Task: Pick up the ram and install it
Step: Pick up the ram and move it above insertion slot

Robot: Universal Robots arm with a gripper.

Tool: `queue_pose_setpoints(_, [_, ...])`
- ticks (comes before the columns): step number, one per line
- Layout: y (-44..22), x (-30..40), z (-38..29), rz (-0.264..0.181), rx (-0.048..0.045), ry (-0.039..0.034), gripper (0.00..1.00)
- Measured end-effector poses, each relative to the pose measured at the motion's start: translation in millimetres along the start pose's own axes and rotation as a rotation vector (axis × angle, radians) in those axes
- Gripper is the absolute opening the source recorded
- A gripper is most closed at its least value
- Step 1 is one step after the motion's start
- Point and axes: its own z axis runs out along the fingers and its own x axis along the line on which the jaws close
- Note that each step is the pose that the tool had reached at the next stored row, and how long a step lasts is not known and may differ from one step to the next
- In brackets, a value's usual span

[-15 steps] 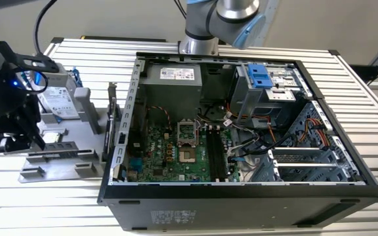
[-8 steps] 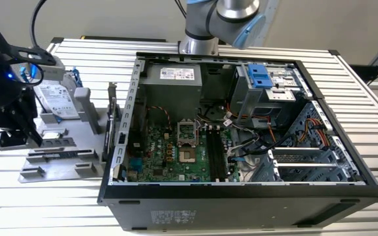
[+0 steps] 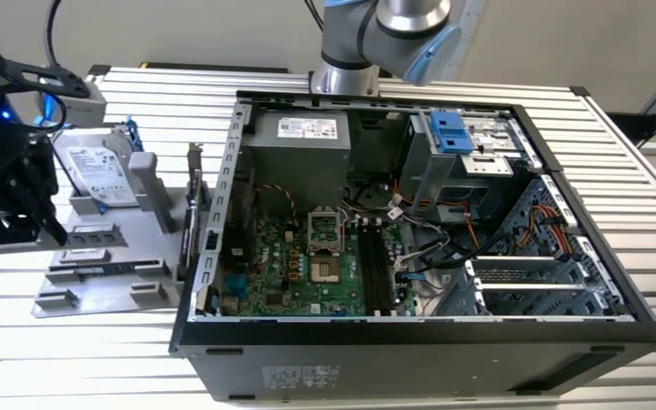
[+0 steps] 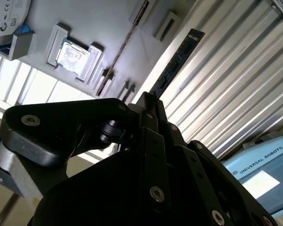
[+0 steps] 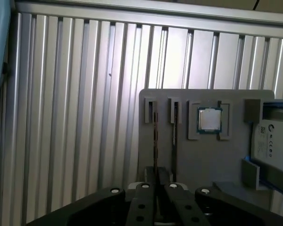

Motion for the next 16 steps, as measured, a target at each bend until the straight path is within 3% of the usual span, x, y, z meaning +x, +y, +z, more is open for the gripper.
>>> queue_pose_setpoints(7, [-0.1, 0.0, -19.0, 0.0, 0.0001, -0.0001, 0.0])
queue_pose_setpoints(8, [-0.2, 0.0, -27.5, 0.0, 0.0, -0.0001, 0.0])
queue_pose_setpoints(9, [-0.1, 0.0, -31.9, 0.0, 0.0, 0.0, 0.0])
queue_pose_setpoints(16, [1.6, -0.1, -47.1, 0.02, 0.0001, 0.0, 0.0])
